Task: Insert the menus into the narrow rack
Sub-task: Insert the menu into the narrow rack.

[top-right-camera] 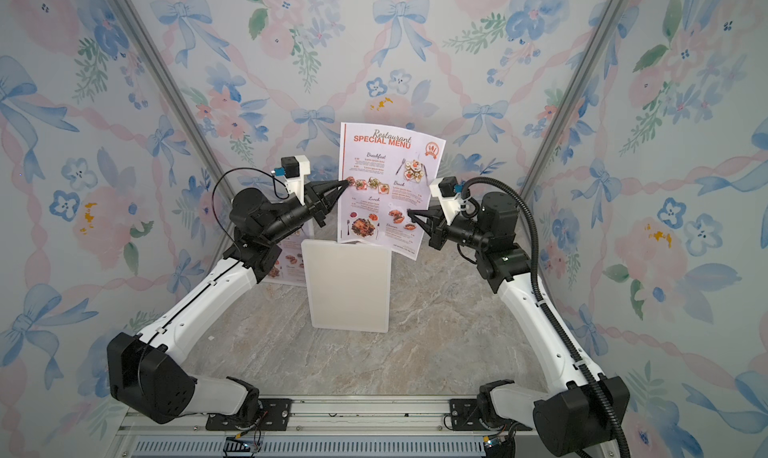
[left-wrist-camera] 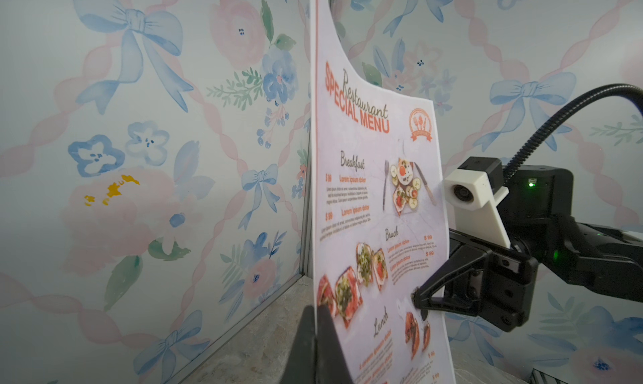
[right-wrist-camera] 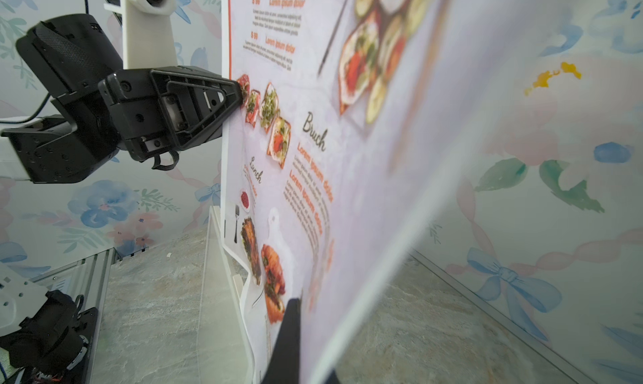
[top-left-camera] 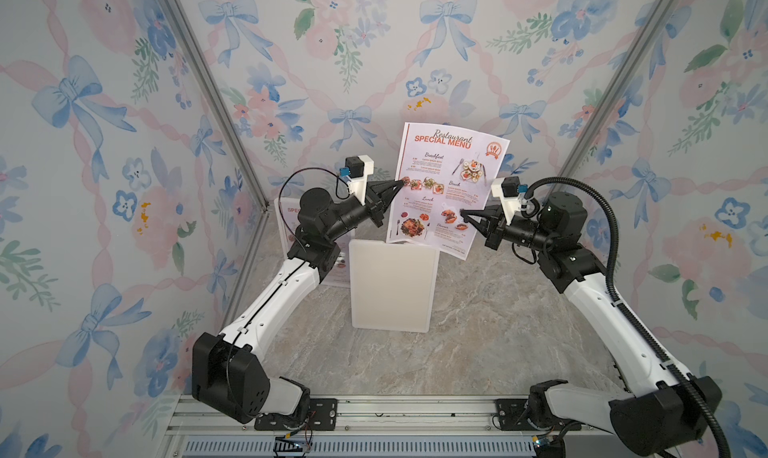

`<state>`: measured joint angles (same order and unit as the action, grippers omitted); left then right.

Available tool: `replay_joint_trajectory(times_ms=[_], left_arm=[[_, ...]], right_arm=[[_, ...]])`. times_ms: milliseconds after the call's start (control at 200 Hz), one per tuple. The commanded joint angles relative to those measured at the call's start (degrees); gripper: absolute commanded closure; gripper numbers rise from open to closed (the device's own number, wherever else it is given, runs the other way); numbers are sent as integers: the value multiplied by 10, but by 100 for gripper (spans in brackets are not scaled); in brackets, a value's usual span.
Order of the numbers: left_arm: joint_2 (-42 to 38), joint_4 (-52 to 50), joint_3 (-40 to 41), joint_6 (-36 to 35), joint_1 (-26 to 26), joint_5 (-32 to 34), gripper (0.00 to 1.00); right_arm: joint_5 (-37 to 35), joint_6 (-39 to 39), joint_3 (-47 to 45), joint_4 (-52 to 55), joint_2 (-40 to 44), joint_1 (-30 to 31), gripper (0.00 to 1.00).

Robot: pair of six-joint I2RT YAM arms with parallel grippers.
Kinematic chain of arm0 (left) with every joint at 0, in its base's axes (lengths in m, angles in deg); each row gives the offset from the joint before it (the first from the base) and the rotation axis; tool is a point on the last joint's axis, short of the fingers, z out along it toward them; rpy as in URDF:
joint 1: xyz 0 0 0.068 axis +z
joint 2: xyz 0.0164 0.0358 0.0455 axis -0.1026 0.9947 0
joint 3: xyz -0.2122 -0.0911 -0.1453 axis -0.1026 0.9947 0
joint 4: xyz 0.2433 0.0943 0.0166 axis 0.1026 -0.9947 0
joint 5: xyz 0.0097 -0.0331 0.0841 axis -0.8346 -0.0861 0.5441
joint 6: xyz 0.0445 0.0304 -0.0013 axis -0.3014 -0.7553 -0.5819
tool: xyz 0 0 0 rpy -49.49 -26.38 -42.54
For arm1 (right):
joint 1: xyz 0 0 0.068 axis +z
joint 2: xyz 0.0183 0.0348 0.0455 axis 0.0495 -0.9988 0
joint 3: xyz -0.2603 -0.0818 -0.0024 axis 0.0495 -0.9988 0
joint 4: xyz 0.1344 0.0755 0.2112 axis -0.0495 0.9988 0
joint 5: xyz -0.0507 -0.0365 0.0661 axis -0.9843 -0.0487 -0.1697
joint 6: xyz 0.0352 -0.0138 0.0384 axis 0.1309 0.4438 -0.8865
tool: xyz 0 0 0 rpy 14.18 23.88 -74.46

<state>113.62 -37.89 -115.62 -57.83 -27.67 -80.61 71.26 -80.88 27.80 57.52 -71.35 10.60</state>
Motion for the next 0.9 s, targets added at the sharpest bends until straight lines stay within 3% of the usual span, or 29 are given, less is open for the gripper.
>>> replay_joint_trajectory(times_ms=[0, 895], left_arm=[[3, 19, -20, 14, 1, 8, 96], [4, 19, -27, 28, -13, 5, 96]], right_arm=[[21, -6, 5, 16, 12, -10, 100], [32, -5, -25, 35, 31, -24, 100]])
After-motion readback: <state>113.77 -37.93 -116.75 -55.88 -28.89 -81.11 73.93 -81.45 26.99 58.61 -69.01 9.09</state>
